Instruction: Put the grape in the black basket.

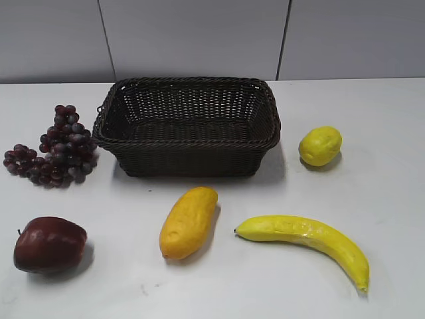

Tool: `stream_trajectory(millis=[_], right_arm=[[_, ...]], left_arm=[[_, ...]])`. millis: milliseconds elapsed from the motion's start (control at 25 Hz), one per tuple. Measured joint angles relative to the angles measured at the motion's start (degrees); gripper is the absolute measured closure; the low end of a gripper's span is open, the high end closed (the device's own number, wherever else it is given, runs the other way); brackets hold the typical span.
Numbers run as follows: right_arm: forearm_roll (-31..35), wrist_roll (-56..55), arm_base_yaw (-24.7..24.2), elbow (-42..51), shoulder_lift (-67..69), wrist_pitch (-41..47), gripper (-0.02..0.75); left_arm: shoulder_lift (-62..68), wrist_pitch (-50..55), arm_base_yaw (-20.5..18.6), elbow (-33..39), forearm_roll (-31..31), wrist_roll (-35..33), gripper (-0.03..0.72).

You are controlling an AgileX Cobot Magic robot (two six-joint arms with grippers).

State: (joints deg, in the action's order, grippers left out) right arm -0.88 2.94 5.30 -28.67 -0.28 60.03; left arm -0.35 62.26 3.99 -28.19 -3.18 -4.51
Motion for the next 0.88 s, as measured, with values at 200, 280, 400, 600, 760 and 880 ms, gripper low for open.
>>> stream_trajectory(millis=[200, 280, 400, 600, 760, 880], right_arm=[[0.00, 0.00, 0.00, 0.00, 0.00, 0.00, 0.238], [0.00, 0.00, 0.00, 0.00, 0.00, 0.00, 0.238], [0.00, 0.00, 0.00, 0.00, 0.00, 0.00, 0.238], [0.00, 0.00, 0.00, 0.00, 0.00, 0.00, 0.238], [0.00, 0.00, 0.00, 0.00, 0.00, 0.00, 0.238], [0.00, 0.00, 0.00, 0.00, 0.00, 0.00, 0.238]], left_arm=[[0.00, 0.00, 0.00, 0.00, 0.00, 0.00, 0.106], [0.00, 0.00, 0.00, 0.00, 0.00, 0.00, 0.106], [0.00, 0.00, 0.00, 0.00, 0.00, 0.00, 0.106], [0.00, 0.00, 0.00, 0.00, 0.00, 0.00, 0.106], [0.00, -0.02, 0.00, 0.00, 0.00, 0.00, 0.106], [0.00, -0.02, 0.00, 0.00, 0.00, 0.00, 0.106]])
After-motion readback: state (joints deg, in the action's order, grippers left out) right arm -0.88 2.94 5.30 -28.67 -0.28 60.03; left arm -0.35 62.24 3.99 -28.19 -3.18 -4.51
